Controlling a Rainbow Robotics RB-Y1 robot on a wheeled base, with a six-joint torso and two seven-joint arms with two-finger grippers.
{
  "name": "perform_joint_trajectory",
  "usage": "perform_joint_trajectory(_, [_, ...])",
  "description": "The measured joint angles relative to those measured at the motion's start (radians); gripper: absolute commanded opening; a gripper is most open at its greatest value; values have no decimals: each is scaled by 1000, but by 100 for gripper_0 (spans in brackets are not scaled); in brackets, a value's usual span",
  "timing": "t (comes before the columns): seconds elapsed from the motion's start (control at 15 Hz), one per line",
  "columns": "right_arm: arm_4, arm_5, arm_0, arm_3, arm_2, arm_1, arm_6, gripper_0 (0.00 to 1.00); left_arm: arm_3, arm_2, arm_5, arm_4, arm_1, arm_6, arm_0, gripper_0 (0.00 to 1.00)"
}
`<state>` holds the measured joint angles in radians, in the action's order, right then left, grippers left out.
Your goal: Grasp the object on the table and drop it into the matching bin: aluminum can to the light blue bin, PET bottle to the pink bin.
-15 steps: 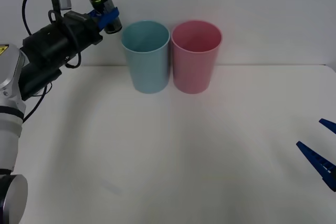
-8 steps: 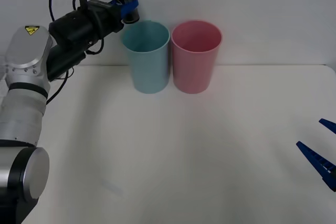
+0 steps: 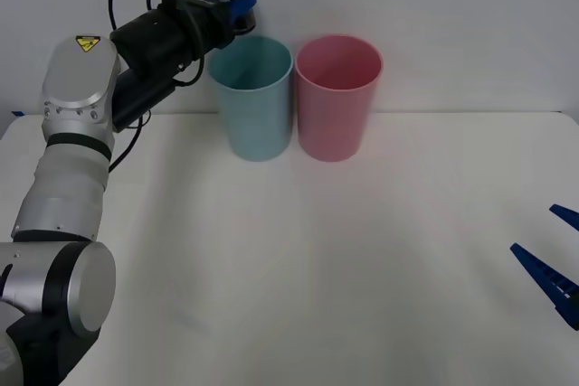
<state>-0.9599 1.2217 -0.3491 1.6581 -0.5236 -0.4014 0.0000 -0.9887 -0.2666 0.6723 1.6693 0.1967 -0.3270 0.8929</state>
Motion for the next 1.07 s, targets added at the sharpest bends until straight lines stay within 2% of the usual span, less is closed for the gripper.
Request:
perform_joint_trajectory(0.07, [0, 0, 0, 0, 0, 0, 0, 100, 0, 0, 0, 1, 0, 0, 0, 13])
perform_joint_trajectory(0.13, [0, 0, 0, 0, 0, 0, 0, 100, 0, 0, 0, 0, 0, 0, 0, 24])
perform_joint_trajectory(0.2, [0, 0, 0, 0, 0, 0, 0, 100, 1, 0, -1, 0, 0, 1, 0, 100])
perform_joint_trajectory(0.6, [0, 0, 0, 0, 0, 0, 0, 100, 1, -2, -7, -13, 0, 6, -3, 100])
perform_joint_trajectory(0.8, [0, 0, 0, 0, 0, 0, 0, 100, -12, 1, -2, -70, 4, 19, -32, 100])
perform_joint_trajectory(1.07, [0, 0, 0, 0, 0, 0, 0, 100, -185, 15, 12, -151, 13, 33, -178, 100])
